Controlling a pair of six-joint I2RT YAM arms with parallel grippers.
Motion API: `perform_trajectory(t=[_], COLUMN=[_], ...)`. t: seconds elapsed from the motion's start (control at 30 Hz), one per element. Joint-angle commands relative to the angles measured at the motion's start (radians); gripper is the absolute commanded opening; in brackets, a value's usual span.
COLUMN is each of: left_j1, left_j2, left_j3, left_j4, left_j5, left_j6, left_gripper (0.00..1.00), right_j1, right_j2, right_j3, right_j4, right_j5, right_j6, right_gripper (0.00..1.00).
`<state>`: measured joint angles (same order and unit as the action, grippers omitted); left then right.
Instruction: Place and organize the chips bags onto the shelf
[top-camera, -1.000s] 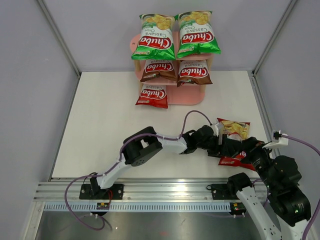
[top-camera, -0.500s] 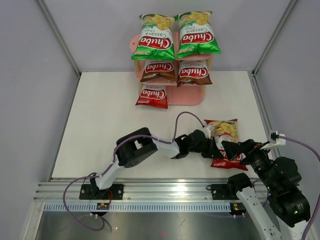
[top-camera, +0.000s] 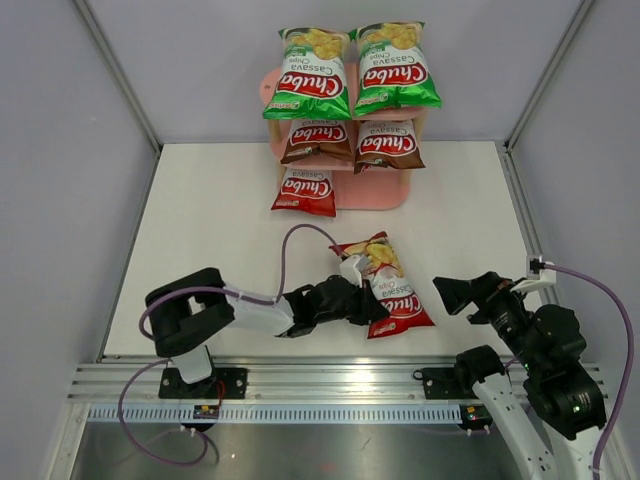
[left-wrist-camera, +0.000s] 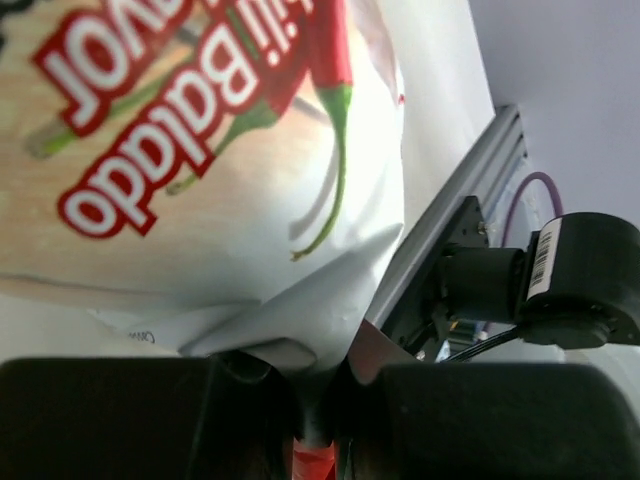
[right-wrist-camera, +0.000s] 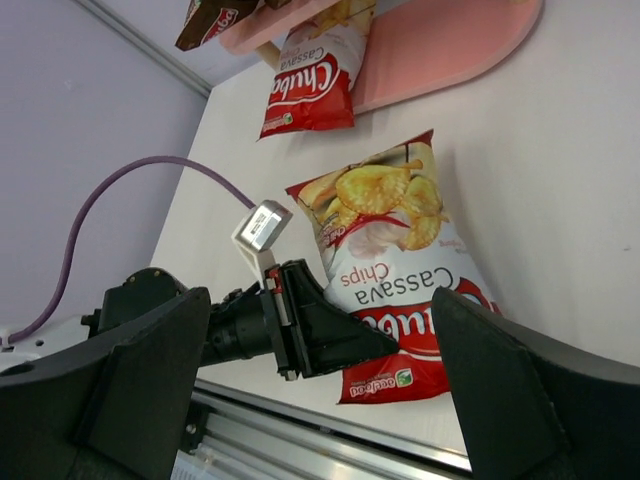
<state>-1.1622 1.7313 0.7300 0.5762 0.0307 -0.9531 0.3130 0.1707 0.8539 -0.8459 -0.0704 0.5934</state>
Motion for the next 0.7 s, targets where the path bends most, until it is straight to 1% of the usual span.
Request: perform_trajectory(t=[0.0, 0.03, 0.07, 0.17, 0.2, 0.23, 0.27, 0.3, 0.33, 0.37, 0.4, 0.43, 0.47, 0.53, 0.67], left_j1=[-0.004, -0.002, -0.002, -0.004, -0.002, -0.002, -0.002, -0.001, 0.002, 0.002, 0.004, 0.006, 0.006, 0.007, 0.007], left_j2=[-0.169, -0.199, -0.263, -0.361, -0.424, -0.461, -0.493, -0.557, -0.585, -0.611, -0.669, -0.696, -0.726, -0.798, -0.88], left_j3=[-0.108, -0.138, -0.162, -0.248, -0.268, -0.296, -0.308, -0.314, -0.317, -0.32, -0.329, -0.343, -0.363, -0.382, -0.409], left_j4=[0.105, 0.102, 0.096, 0.067, 0.044, 0.025, -0.023, -0.056, -0.096, -0.149, -0.151, -0.151, -0.153, -0.153, -0.135], left_j5=[-0.168, -0.226, -0.257, -0.369, -0.426, -0.457, -0.489, -0.547, -0.578, -0.603, -0.635, -0.649, -0.663, -0.698, -0.721], left_j6=[0.045, 0.043, 0.043, 0.036, 0.034, 0.019, 0.011, 0.002, -0.021, -0.029, -0.027, -0.027, -0.03, -0.041, -0.055], left_gripper=[0.08, 0.08, 0.08, 0.08, 0.08, 0.09, 0.1, 0.1, 0.1, 0.1, 0.1, 0.1, 0.1, 0.1, 0.11], right_j1=[-0.002, -0.003, -0.002, -0.003, -0.002, -0.002, -0.003, -0.003, -0.003, -0.003, -0.002, -0.002, -0.002, 0.001, 0.038], right_j2=[-0.01, -0.007, -0.005, 0.01, 0.022, 0.029, 0.033, 0.041, 0.046, 0.049, 0.064, 0.076, 0.087, 0.121, 0.19], right_j3=[-0.076, -0.096, -0.117, -0.231, -0.298, -0.332, -0.369, -0.451, -0.495, -0.575, -0.613, -0.645, -0.692, -0.723, -0.802], right_j4=[0.125, 0.142, 0.195, 0.31, 0.399, 0.439, 0.544, 0.612, 0.675, 0.808, 0.887, 0.947, 1.044, 1.117, 1.364], right_j5=[-0.066, -0.074, -0.121, -0.231, -0.249, -0.258, -0.3, -0.325, -0.342, -0.371, -0.382, -0.391, -0.397, -0.396, -0.361], right_j6=[0.103, 0.127, 0.153, 0.278, 0.366, 0.415, 0.457, 0.527, 0.569, 0.647, 0.683, 0.713, 0.741, 0.746, 0.76], right_gripper=[0.99, 0.99, 1.0, 1.0, 0.99, 0.99, 0.99, 0.99, 0.99, 1.0, 0.99, 1.0, 0.99, 1.0, 1.0])
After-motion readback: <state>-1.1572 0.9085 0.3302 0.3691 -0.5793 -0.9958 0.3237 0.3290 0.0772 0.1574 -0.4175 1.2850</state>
